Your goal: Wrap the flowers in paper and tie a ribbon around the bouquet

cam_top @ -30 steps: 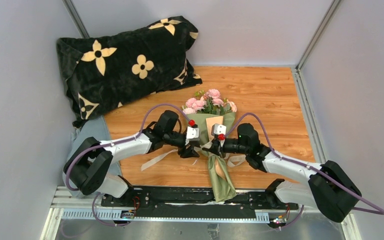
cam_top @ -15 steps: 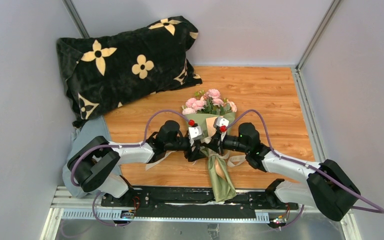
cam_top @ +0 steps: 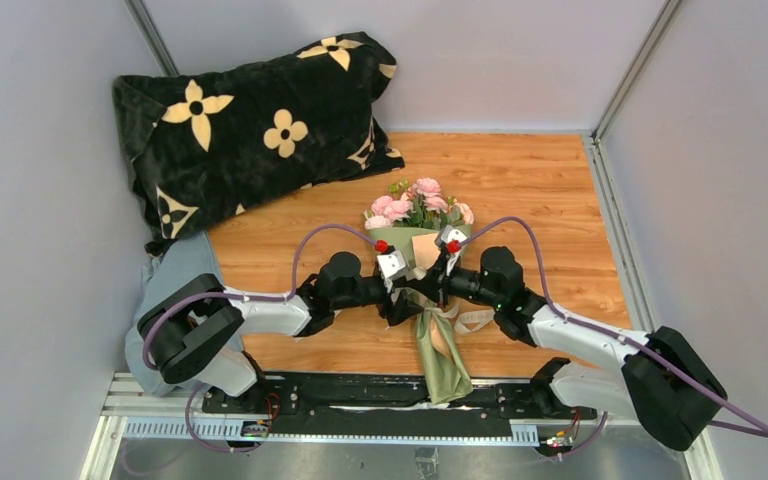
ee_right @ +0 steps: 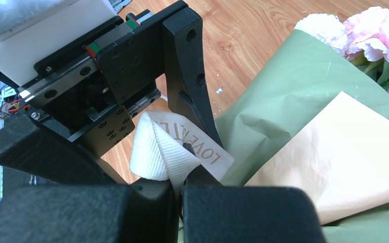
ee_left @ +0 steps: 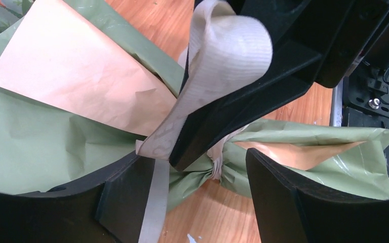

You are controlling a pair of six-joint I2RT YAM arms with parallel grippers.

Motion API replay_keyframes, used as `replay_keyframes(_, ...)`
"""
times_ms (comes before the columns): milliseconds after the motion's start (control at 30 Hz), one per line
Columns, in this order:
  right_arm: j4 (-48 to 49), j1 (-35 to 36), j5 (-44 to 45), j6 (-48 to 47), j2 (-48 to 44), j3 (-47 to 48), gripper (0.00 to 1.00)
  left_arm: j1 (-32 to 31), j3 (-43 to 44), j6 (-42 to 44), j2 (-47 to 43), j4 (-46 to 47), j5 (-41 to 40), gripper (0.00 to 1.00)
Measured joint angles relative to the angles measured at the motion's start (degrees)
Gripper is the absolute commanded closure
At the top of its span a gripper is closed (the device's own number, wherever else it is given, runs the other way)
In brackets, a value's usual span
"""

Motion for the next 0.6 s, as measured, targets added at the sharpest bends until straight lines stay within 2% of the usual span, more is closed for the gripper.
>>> replay_keyframes(133,-0.5,0.0,1.2,1.1,-1.9,-0.9,1.0,-0.9,0.0,-0.2,1.3,1.4,-2.0,0.23)
replay_keyframes(200,-0.6,0.0,1.6,1.3,-2.4,-1.1,1.0,-1.4,0.0,-0.1,2.0,1.9,-2.9,0.26)
replay_keyframes(333,-0.6,0.0,2.1,1.6,-2.4,-1.2,1.0,-2.3,0.3,-0.3,3.4,3.7,-4.5,0.41)
replay_keyframes(600,-0.7,0.0,2.7,2.9,-1.5,-1.2,1.0,-2.7,1.2,-2.0,6.4,7.5,-5.2,0.84)
